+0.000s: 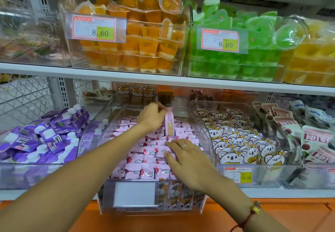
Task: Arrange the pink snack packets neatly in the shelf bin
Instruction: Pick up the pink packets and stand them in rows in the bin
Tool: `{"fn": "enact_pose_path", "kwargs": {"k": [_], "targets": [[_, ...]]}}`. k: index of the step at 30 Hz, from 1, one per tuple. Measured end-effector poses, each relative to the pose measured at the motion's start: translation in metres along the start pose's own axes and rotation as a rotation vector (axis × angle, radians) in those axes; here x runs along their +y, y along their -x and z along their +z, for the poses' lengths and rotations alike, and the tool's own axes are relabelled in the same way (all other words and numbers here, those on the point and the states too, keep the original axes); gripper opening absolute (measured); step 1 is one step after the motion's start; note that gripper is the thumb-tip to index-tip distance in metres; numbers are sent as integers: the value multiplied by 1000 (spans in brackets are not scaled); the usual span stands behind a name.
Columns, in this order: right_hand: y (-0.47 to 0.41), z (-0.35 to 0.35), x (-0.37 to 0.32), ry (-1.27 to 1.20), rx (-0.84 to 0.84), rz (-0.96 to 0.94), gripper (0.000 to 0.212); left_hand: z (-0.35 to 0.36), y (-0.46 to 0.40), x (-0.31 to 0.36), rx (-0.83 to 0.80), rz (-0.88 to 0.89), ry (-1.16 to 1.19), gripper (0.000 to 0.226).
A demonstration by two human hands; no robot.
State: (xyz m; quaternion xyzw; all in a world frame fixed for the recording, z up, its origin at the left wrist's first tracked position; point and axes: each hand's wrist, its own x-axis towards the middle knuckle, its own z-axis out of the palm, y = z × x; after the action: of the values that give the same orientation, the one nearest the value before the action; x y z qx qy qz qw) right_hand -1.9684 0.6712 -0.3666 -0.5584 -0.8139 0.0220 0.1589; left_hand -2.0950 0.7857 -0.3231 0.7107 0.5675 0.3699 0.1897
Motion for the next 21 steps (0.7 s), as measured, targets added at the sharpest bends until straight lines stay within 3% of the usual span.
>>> {"fn": "enact_pose_path", "kwargs": {"k": [3,5,9,11,13,15,18,21], "targets": [[1,0,0,3,9,-2,51,-14,-1,6,170,-213,461,37],[1,0,0,11,12,1,51,-24,6,10,282,-276,649,33],[2,-3,-2,-11,69,1,48,-45,41,13,448,-218,794,16],[2,-9,-4,-48,214,0,41,-53,63,11,473,-202,864,12],[1,-18,-10,-129,413,12,34,-58,82,6,453,-233,955,12],[1,-24,-16,-287,513,26,40,-58,96,3,377,-289,1025,16],[2,-27,-25,-451,452,-12,53,-54,109,3,226,-437,1204,16],[3,-29,-27,-495,479,-72,37,-54,113,4,120,-513,1341,20]]}}
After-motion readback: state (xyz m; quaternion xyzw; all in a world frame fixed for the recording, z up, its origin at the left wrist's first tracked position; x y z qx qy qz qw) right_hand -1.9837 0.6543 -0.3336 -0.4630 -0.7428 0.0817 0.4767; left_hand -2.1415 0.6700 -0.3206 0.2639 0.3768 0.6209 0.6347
